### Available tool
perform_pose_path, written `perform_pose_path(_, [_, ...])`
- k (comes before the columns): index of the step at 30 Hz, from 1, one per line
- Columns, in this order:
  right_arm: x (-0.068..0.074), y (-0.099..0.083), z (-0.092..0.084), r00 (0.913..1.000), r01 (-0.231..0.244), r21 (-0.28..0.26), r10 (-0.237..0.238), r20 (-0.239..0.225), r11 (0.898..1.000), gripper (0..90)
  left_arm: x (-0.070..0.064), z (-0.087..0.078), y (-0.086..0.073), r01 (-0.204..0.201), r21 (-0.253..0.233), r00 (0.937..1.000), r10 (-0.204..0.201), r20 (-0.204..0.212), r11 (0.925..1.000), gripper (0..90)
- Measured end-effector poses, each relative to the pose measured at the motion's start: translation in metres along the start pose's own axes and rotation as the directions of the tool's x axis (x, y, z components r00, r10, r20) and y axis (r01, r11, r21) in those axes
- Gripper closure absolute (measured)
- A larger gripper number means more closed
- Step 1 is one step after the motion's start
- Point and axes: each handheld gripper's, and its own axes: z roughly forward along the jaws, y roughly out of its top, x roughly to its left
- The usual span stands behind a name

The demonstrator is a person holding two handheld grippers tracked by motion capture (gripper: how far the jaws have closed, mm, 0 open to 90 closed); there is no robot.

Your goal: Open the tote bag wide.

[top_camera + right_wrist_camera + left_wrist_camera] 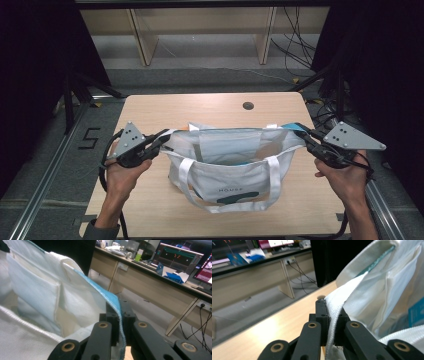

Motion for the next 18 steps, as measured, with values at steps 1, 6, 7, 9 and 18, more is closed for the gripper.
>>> perform_pose_path(1, [0.0,-0.001,0.0,0.9998,0.019,0.003,-0.019,0.005,1.0,88.5,0.0,0.003,-0.005,-0.001,0.018,1.0,0.001,0.007,0.9998,86.0])
perform_pose_path(6, [0.003,-0.008,0.005,0.9998,0.021,0.043,-0.02,-0.006,0.999,88.5,0.004,0.015,-0.024,0.001,0.056,0.9994,-0.003,0.035,0.9984,85.8])
perform_pose_path(7, [0.002,-0.01,0.006,0.9996,0.027,0.045,-0.027,0.003,0.999,88.5,0.003,0.018,-0.026,0.004,0.06,0.9994,-0.006,0.034,0.9982,85.7])
perform_pose_path(9, [0.002,-0.013,0.01,0.9996,0.028,0.059,-0.028,-0.003,0.998,88.5,0.005,0.022,-0.028,0.018,0.067,0.9994,-0.02,0.029,0.9976,85.6])
perform_pose_path(18, [-0.007,-0.021,0.037,0.9998,0.001,0.108,-0.003,0.02,0.994,88.4,0.015,0.043,-0.042,0.06,0.087,0.9982,-0.06,-0.004,0.9944,85.1])
